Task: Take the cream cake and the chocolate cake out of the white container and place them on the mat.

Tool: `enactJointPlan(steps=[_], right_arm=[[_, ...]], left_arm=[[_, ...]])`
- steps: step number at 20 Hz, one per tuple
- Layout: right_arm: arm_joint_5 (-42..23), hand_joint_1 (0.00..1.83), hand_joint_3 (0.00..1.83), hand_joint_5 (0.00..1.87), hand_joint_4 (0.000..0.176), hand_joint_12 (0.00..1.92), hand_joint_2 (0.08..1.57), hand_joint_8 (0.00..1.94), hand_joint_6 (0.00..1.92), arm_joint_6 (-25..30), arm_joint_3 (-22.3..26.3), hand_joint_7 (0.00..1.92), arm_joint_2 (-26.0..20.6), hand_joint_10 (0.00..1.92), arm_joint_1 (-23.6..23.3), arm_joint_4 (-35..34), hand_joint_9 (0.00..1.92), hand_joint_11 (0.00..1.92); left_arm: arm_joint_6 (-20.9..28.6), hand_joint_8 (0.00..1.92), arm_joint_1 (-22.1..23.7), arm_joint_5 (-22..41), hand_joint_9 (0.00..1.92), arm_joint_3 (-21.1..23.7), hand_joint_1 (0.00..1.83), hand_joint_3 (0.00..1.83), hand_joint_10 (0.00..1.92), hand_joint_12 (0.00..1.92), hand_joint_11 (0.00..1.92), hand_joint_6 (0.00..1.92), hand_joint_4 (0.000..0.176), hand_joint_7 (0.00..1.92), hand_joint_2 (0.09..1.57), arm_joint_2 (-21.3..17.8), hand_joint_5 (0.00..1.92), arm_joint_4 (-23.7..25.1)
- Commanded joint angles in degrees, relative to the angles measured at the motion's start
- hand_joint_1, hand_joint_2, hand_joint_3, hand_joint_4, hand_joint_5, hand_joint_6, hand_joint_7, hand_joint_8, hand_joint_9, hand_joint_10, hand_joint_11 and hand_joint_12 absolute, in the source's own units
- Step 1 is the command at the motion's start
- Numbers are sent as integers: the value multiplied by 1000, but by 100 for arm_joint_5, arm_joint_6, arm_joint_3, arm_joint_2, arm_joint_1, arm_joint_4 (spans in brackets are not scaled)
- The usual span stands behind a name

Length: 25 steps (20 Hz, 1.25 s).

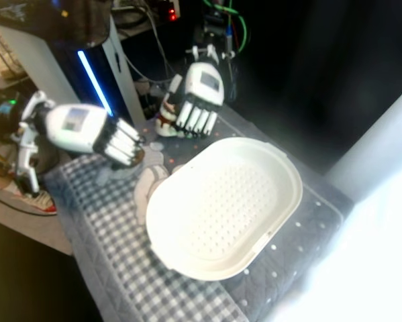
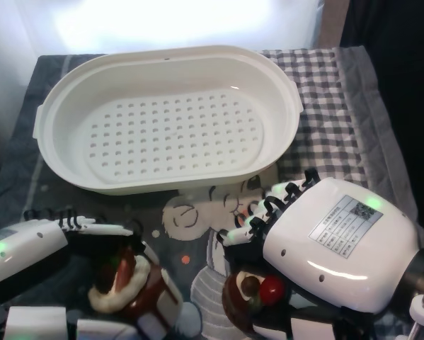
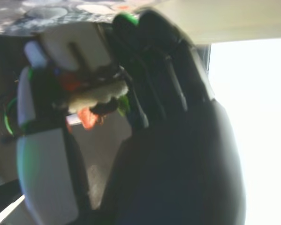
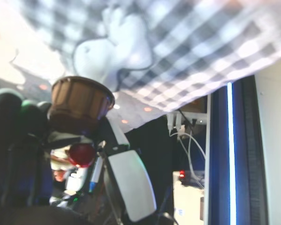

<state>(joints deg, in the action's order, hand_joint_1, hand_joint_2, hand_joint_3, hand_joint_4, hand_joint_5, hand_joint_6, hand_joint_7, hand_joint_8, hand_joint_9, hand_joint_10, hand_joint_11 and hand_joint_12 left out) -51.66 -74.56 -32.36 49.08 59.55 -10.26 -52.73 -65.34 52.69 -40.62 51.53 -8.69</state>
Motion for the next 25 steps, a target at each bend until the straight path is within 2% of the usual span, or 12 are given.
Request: enactJointPlan(steps=[1,8,10,11,15,16,17,18,19,20,24,25], right_arm=[[-681,900,0,621,0,1489,1112,723,669,65,8,700,30,1080,-37,196,599,481],[-681,540,0,290,0,1236,977,1,0,182,-20,310,47,140,-13,155,247,0],[-693,525,0,251,0,1228,980,0,0,182,-35,293,14,115,-13,155,227,0],[-722,506,6,258,0,1393,1005,7,5,182,-28,315,-32,112,-13,156,245,0],[-877,548,3,393,0,1650,1066,43,67,182,-14,441,-73,383,-13,165,291,10],[-942,403,26,567,0,1696,1207,650,638,218,-12,581,-75,1159,-13,199,468,392],[-999,393,33,659,0,1670,1264,1080,1012,367,-24,667,-90,1335,-13,256,648,592],[-1071,499,53,930,0,1681,1325,1387,1355,583,-59,946,-116,1473,-13,315,914,780],[-1102,651,99,1240,106,1797,1371,1549,1544,689,-76,1193,-123,1657,-13,348,1171,1065],[-1118,754,211,1370,162,1883,1321,1657,1641,689,-76,1329,-124,1784,-13,357,1319,1239],[-1313,889,624,1414,176,1921,1204,1938,1919,689,-120,1479,-123,1920,-14,358,1500,1460],[-1459,955,1180,944,0,1921,838,1940,1921,689,-150,1498,-122,1921,-14,358,1533,1493]], left_arm=[[82,206,18,716,409,10,441,1,671,1433,108,234,0,617,1053,15,536,83],[268,0,-220,1096,143,17,396,0,49,1013,0,0,140,92,799,2,128,-116],[279,7,-274,1319,161,25,416,0,32,964,0,8,126,121,792,-55,158,-191],[278,33,-287,1461,299,28,341,3,65,1133,0,29,73,279,814,-115,267,-219],[252,64,-286,2023,658,68,380,10,157,1195,185,50,0,685,955,-311,547,-240],[234,123,-285,2170,845,102,762,17,321,1195,446,1170,130,900,1242,-349,652,-246],[177,227,-285,2310,842,162,827,7,588,1218,546,1396,167,964,1271,-381,660,-263],[71,1292,-285,2461,806,236,1099,0,1279,1592,711,1256,0,814,1260,-425,701,-290],[4,1654,-287,2624,823,321,913,7,1760,1855,827,1439,105,743,1279,-479,678,-309],[-26,1840,-293,2702,869,357,846,7,1889,1908,921,1513,162,736,1295,-498,651,-311],[-184,1920,-304,3094,1140,452,729,0,1921,1921,1285,1902,176,1006,1271,-535,713,-366],[-243,1921,-302,3208,1280,442,866,0,1921,1921,1417,1917,176,1138,1272,-560,773,-415]])
